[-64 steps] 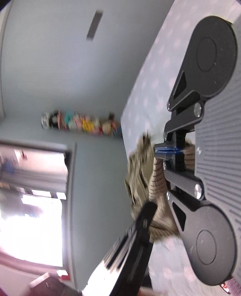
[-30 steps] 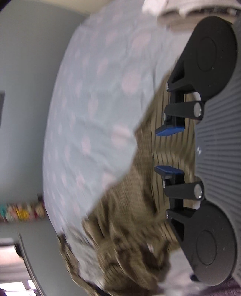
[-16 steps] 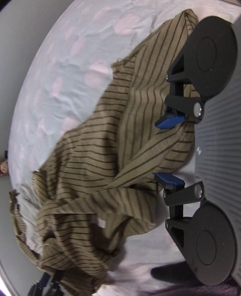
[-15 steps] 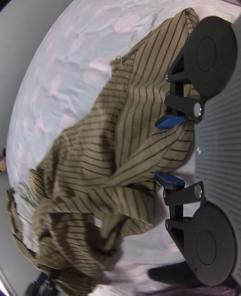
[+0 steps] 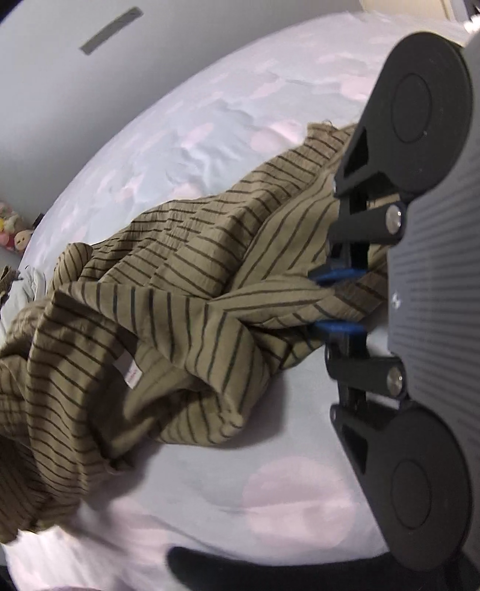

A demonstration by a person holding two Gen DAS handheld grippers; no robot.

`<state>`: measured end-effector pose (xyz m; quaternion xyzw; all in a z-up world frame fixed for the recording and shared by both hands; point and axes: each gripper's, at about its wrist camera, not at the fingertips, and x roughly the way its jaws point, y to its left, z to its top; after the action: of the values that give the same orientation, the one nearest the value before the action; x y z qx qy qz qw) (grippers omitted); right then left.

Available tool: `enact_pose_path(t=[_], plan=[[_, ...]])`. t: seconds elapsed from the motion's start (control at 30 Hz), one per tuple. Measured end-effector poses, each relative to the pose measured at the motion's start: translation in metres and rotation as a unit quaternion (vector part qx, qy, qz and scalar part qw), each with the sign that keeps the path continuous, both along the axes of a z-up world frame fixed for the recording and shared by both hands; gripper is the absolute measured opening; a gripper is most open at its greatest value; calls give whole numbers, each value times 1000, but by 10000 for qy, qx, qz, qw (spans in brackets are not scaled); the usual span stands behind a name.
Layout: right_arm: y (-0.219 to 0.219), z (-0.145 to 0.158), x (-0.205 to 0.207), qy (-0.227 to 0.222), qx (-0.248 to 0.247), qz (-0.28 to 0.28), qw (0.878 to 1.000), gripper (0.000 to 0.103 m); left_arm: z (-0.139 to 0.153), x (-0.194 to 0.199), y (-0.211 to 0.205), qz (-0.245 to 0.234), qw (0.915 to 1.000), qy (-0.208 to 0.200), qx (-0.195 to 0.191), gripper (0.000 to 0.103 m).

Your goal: Fold clothes

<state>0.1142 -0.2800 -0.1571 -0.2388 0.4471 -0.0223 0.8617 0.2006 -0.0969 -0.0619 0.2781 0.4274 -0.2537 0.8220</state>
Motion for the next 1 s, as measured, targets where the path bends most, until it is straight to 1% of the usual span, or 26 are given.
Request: enact_pose_path(t=[0.1, 0.13, 0.27, 0.37, 0.47, 0.57, 0.67, 0.73, 0.8, 0.83, 0.93, 1.0], plan=[[-3, 11, -9, -190, -58, -89, 9998, 4, 7, -4, 3, 102, 9999, -103, -87, 1], [-5, 17, -13, -299, -77, -167, 9994, 4, 11, -6, 4, 114, 9997, -180, -95, 1], [-28, 58, -32, -957, -166, -589, 9935, 2, 33, -18, 13, 147, 9984, -443, -307, 0], [-52, 98, -51, -1441, -118, -996, 9845, 2, 58, -33, 23, 124, 9963, -702, -484, 0], [-70, 135, -82, -1788, -134, -1289, 9753, 2, 85, -51, 36, 76, 9934, -931, -663, 0], [-83, 166, -116, -2067, -136, -1524, 9664, 2, 109, -71, 51, 35, 9900, -1073, -919, 0], [-88, 192, -155, -2335, -236, -1737, 9564, 2, 132, -95, 67, -32, 9853, -1213, -1205, 0], [-89, 209, -179, -2537, -269, -1878, 9485, 2, 145, -109, 74, -120, 9823, -1325, -1321, 0], [-91, 223, -199, -2701, -266, -2021, 9410, 2, 149, -115, 79, -156, 9814, -1380, -1328, 0], [-93, 227, -205, -2711, -249, -2084, 9394, 2, 148, -113, 79, -139, 9822, -1331, -1319, 0], [-104, 228, -210, -2610, 12, -2204, 9398, 2, 133, -99, 79, -44, 9864, -1062, -1252, 0], [-109, 221, -206, -2497, 162, -2215, 9425, 2, 118, -88, 75, -5, 9897, -888, -1122, 0]])
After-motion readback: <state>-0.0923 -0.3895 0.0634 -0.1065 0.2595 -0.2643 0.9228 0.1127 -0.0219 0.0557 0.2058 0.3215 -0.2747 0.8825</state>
